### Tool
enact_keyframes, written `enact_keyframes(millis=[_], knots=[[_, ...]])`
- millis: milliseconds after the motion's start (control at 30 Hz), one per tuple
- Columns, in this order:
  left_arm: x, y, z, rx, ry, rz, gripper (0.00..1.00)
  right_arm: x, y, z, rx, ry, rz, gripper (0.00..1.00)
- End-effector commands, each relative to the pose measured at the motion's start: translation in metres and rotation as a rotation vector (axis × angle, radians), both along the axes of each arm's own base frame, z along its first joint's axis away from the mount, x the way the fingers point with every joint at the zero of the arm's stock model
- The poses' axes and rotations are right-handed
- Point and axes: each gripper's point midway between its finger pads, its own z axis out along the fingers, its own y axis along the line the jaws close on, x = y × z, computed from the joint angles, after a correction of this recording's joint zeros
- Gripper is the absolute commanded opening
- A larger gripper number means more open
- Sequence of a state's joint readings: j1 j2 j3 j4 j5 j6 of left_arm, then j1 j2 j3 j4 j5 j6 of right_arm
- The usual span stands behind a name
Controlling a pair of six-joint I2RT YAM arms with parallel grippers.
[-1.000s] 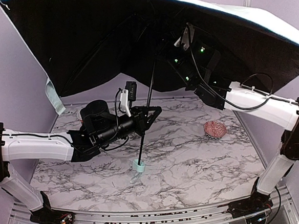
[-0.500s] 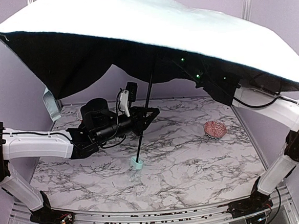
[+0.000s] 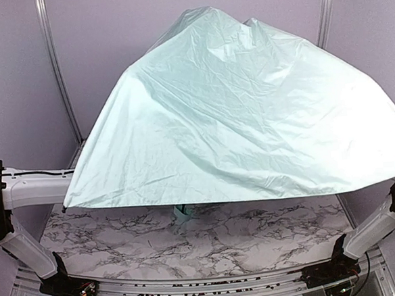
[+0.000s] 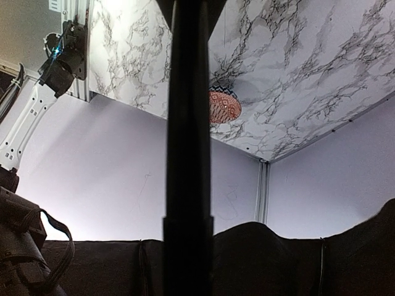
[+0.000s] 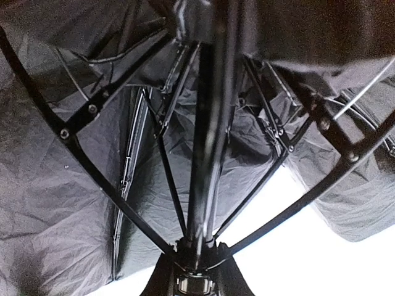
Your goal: Put away the umbrella
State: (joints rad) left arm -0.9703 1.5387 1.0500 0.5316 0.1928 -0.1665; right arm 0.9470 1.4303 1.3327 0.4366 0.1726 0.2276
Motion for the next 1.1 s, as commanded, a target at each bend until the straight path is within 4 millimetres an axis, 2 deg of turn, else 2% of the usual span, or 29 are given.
enact_keyframes(millis=[0,233,467,600,700,933,1000,1067], knots=[[0.003,0.044,0.166,-0.422,-0.274,0.087,0.0,-0.016,0.044,-0.153,-0.4,0.217,0.135,0.01],[0.01,0.039,0.163,-0.436,-0.291,0.098,0.0,-0.024,0.055,-0.199,-0.457,0.29,0.162,0.02],[0.019,0.038,0.158,-0.449,-0.303,0.102,0.0,-0.032,0.05,-0.225,-0.482,0.342,0.16,0.03],[0.023,0.031,0.137,-0.425,-0.265,0.084,0.0,-0.031,0.043,-0.227,-0.484,0.341,0.133,0.03],[0.022,0.027,0.116,-0.4,-0.215,0.062,0.0,-0.024,0.034,-0.21,-0.443,0.326,0.086,0.01],[0.018,0.03,0.059,-0.297,-0.109,0.078,0.0,0.0,0.001,-0.139,-0.228,0.278,-0.04,0.0],[0.018,0.026,0.035,-0.214,-0.076,0.084,0.13,0.011,-0.015,-0.119,-0.143,0.271,-0.077,0.0],[0.016,0.021,0.01,-0.124,-0.048,0.081,0.19,0.018,-0.032,-0.095,-0.055,0.244,-0.107,0.0]])
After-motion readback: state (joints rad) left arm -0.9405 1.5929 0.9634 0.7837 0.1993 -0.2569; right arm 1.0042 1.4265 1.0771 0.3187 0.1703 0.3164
